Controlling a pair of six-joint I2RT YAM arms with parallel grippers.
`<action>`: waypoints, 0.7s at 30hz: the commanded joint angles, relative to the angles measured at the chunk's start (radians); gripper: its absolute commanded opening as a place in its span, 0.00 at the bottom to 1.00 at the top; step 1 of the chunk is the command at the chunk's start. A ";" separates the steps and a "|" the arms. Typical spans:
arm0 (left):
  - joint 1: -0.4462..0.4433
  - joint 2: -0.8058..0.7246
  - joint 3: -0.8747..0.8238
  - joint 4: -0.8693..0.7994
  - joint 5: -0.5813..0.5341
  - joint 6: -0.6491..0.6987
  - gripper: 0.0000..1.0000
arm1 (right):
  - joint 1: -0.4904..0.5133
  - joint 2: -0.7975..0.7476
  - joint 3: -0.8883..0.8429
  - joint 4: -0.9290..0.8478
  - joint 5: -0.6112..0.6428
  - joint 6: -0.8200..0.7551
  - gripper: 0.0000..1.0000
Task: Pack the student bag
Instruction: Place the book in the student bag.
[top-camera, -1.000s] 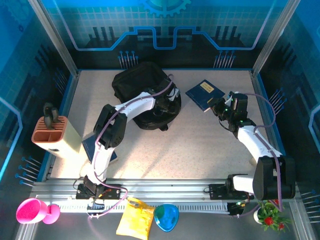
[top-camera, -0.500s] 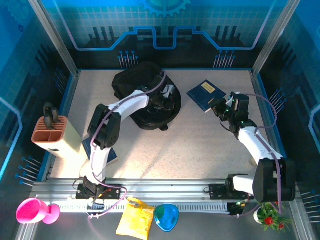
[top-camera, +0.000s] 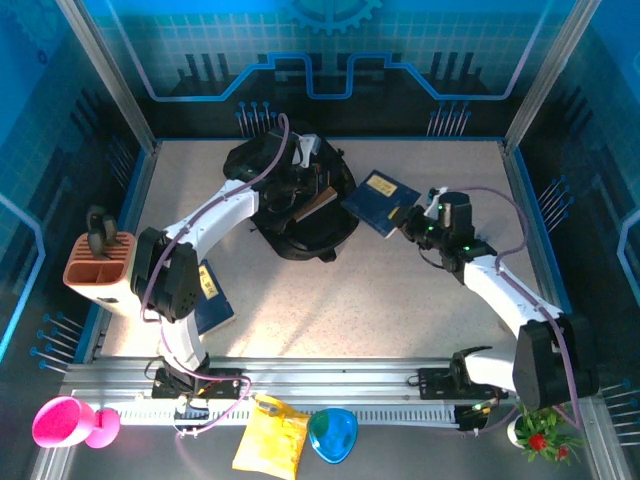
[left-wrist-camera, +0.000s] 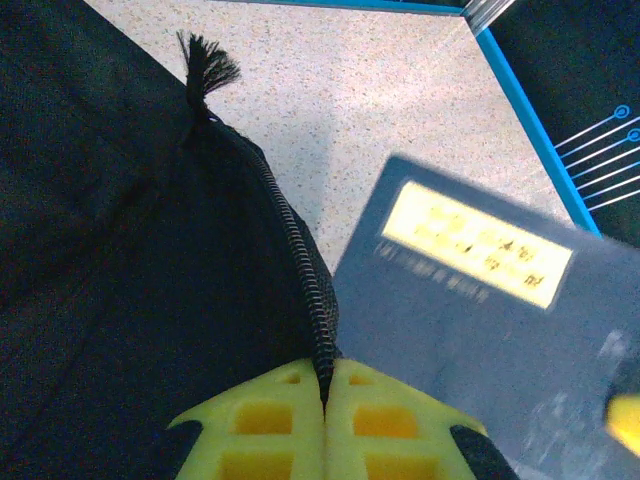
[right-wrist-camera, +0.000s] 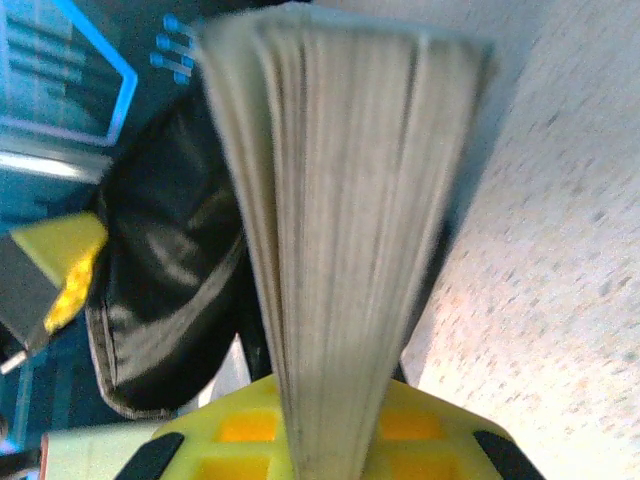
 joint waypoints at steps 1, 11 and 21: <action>-0.005 -0.055 -0.010 0.098 0.045 -0.022 0.00 | 0.069 0.046 0.035 0.058 0.040 0.028 0.03; -0.005 -0.067 -0.023 0.106 0.064 -0.037 0.00 | 0.189 0.264 0.154 0.174 0.012 0.135 0.03; -0.006 -0.084 -0.032 0.106 0.077 -0.053 0.00 | 0.243 0.407 0.318 0.143 0.097 0.191 0.04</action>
